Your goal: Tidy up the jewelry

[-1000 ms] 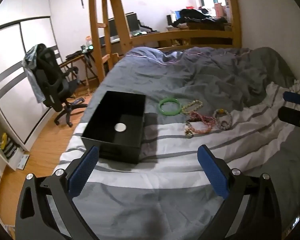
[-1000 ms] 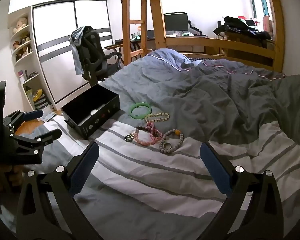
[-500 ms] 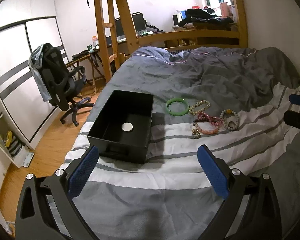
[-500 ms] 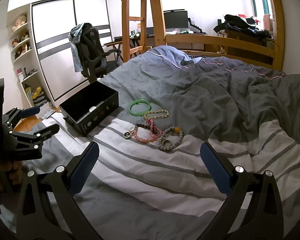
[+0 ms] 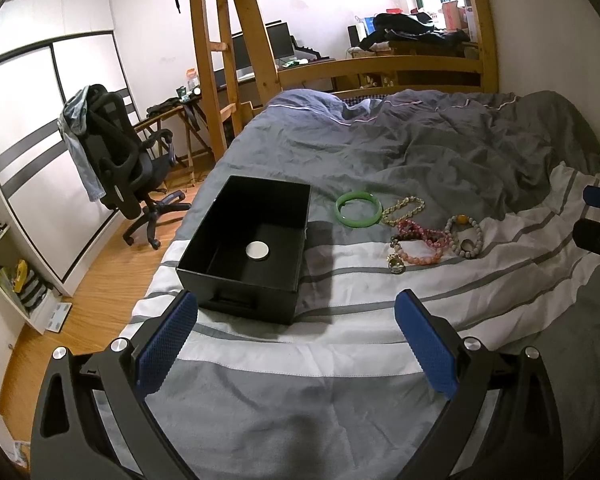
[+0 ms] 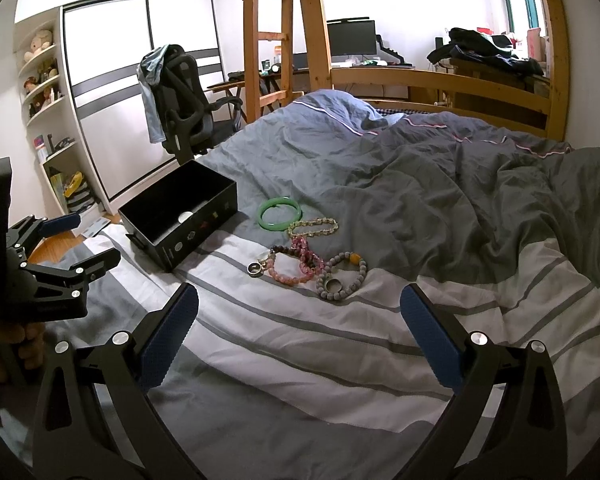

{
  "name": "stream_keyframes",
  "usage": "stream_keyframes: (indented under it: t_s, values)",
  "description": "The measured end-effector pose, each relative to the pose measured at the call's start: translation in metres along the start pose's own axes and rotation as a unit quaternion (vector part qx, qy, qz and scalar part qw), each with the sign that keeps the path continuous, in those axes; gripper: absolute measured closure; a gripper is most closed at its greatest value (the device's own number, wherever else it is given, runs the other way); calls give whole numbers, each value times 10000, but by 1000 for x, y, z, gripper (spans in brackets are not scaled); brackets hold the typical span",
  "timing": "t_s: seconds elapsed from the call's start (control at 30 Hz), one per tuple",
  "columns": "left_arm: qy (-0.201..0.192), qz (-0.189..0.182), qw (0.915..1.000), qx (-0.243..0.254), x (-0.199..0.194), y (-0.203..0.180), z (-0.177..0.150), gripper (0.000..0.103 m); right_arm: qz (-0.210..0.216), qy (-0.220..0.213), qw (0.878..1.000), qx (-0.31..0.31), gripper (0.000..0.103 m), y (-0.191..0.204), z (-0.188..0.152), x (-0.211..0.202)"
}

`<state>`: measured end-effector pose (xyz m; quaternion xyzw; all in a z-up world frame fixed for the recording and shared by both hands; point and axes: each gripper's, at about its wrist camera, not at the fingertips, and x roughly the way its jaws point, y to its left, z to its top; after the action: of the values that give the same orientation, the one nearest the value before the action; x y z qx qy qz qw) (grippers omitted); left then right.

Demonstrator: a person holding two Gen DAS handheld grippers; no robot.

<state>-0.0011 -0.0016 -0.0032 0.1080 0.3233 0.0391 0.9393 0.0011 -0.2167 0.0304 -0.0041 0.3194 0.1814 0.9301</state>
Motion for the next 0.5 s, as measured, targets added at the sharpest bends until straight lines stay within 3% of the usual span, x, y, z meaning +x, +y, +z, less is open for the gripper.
stream_keyframes:
  t_s: [0.5]
  values:
    - [57,18,10000,-5,-1,1,0,6,-4,17,10000,-4,3,0,0,1]
